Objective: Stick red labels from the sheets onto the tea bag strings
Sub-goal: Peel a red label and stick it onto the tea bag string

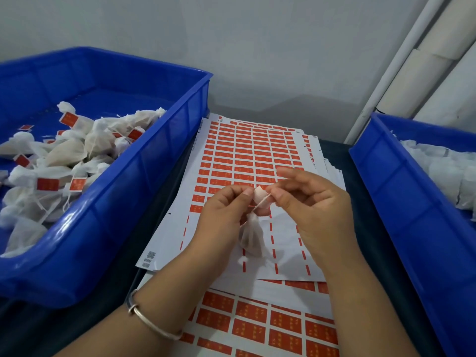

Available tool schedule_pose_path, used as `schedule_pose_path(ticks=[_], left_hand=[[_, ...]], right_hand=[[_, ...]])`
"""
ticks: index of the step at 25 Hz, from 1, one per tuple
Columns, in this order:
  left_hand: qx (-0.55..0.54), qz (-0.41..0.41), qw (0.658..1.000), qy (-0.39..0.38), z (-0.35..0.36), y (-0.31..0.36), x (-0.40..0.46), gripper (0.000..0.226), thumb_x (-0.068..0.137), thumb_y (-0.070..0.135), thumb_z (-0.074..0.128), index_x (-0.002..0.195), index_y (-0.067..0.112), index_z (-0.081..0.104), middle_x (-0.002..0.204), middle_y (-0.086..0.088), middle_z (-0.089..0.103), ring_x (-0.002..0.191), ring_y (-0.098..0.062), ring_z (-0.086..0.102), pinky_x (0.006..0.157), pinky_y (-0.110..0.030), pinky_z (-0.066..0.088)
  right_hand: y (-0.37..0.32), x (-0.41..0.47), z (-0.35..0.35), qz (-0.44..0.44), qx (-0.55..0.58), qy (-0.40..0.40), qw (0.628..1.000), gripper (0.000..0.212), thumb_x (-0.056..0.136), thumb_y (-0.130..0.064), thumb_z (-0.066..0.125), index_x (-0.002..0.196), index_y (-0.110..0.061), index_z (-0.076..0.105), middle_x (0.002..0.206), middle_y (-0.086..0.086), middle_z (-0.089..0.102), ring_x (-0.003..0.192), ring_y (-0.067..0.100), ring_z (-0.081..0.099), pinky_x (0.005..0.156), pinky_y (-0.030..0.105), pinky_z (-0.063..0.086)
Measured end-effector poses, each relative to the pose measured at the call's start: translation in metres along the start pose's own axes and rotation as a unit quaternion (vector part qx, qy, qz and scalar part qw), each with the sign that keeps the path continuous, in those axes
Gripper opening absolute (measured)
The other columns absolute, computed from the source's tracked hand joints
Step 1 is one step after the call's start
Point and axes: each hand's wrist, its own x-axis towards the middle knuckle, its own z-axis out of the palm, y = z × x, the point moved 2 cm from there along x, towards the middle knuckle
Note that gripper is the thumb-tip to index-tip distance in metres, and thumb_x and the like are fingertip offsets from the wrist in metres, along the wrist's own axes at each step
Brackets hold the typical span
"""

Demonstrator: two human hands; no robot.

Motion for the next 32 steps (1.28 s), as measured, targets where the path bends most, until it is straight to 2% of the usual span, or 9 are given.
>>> schedule_pose_path(ticks=[3, 7, 13, 17, 21, 23, 27, 29, 32], left_hand=[[-0.006, -0.006, 1.0, 0.001, 0.001, 0.001, -0.002, 0.015, 0.09, 0.031, 0.054, 0.081, 0.031, 0.066, 0.076, 0.015, 0.07, 0.086, -0.016, 0.067, 0.077, -0.028, 0.051], [-0.015, -0.011, 1.0, -0.002, 0.001, 0.002, -0.003, 0.013, 0.091, 0.031, 0.054, 0.083, 0.03, 0.065, 0.075, 0.015, 0.069, 0.075, -0.009, 0.069, 0.067, -0.022, 0.048], [-0.03, -0.037, 0.999, -0.005, 0.002, 0.003, -0.003, 0.013, 0.091, 0.027, 0.055, 0.083, 0.027, 0.066, 0.076, 0.01, 0.071, 0.079, -0.018, 0.07, 0.081, -0.03, 0.052], [-0.031, -0.052, 0.998, -0.014, 0.002, 0.005, -0.004, 0.017, 0.091, 0.024, 0.055, 0.08, 0.027, 0.067, 0.078, 0.011, 0.071, 0.087, -0.021, 0.069, 0.085, -0.031, 0.052], [-0.029, -0.048, 0.996, -0.066, 0.002, 0.007, -0.007, 0.016, 0.093, 0.02, 0.051, 0.088, 0.021, 0.066, 0.078, 0.006, 0.072, 0.066, -0.017, 0.068, 0.089, -0.037, 0.051], [-0.031, -0.039, 0.995, -0.087, 0.001, 0.01, -0.009, 0.018, 0.095, 0.017, 0.049, 0.089, 0.016, 0.066, 0.08, 0.002, 0.072, 0.063, -0.017, 0.066, 0.09, -0.039, 0.049], [-0.031, -0.061, 0.994, -0.086, 0.002, 0.013, -0.012, 0.034, 0.094, 0.016, 0.05, 0.07, 0.02, 0.073, 0.079, 0.001, 0.073, 0.067, -0.017, 0.067, 0.09, -0.04, 0.05], [-0.025, -0.072, 0.994, -0.079, 0.002, 0.012, -0.011, 0.041, 0.094, 0.022, 0.05, 0.062, 0.031, 0.075, 0.081, 0.002, 0.073, 0.075, -0.019, 0.067, 0.093, -0.041, 0.049], [0.003, -0.046, 0.995, -0.087, 0.001, 0.009, -0.01, 0.021, 0.082, 0.033, 0.062, 0.068, 0.025, 0.075, 0.079, 0.003, 0.072, 0.07, -0.015, 0.065, 0.086, -0.038, 0.051]], right_hand=[[0.001, 0.001, -0.002, -0.002, -0.015, 0.027, 1.0, 0.021, 0.07, -0.04, 0.064, 0.089, -0.048, 0.06, 0.086, -0.037, 0.064, 0.087, -0.009, 0.064, 0.068, 0.003, 0.047], [0.004, 0.002, -0.003, 0.015, -0.022, 0.041, 0.999, 0.017, 0.07, -0.042, 0.064, 0.085, -0.048, 0.061, 0.085, -0.041, 0.062, 0.09, -0.011, 0.062, 0.069, 0.002, 0.046], [0.013, 0.003, -0.003, 0.022, -0.055, 0.056, 0.997, 0.016, 0.081, -0.031, 0.067, 0.081, -0.046, 0.06, 0.08, -0.047, 0.057, 0.088, -0.016, 0.059, 0.071, -0.001, 0.044], [0.015, 0.004, -0.002, 0.018, -0.071, 0.058, 0.996, 0.016, 0.084, -0.029, 0.066, 0.08, -0.043, 0.059, 0.079, -0.046, 0.057, 0.083, -0.019, 0.058, 0.065, -0.003, 0.043], [0.014, 0.003, -0.002, 0.013, -0.069, 0.071, 0.995, 0.017, 0.084, -0.028, 0.066, 0.081, -0.044, 0.059, 0.081, -0.037, 0.059, 0.081, -0.014, 0.061, 0.061, -0.002, 0.043], [0.013, 0.002, -0.002, 0.014, -0.069, 0.074, 0.995, 0.017, 0.083, -0.03, 0.066, 0.082, -0.044, 0.058, 0.082, -0.038, 0.058, 0.085, -0.013, 0.061, 0.063, 0.0, 0.045], [0.012, 0.002, -0.002, 0.016, -0.08, 0.081, 0.993, 0.016, 0.083, -0.03, 0.066, 0.081, -0.044, 0.058, 0.087, -0.034, 0.058, 0.081, -0.004, 0.066, 0.066, 0.003, 0.049], [0.011, 0.001, -0.003, 0.015, -0.082, 0.082, 0.993, 0.016, 0.083, -0.03, 0.066, 0.08, -0.044, 0.058, 0.087, -0.033, 0.059, 0.082, -0.003, 0.066, 0.067, 0.005, 0.05], [0.008, 0.0, -0.002, 0.008, -0.073, 0.069, 0.995, 0.017, 0.082, -0.03, 0.066, 0.081, -0.045, 0.058, 0.088, -0.032, 0.059, 0.087, -0.007, 0.062, 0.063, 0.005, 0.05]])
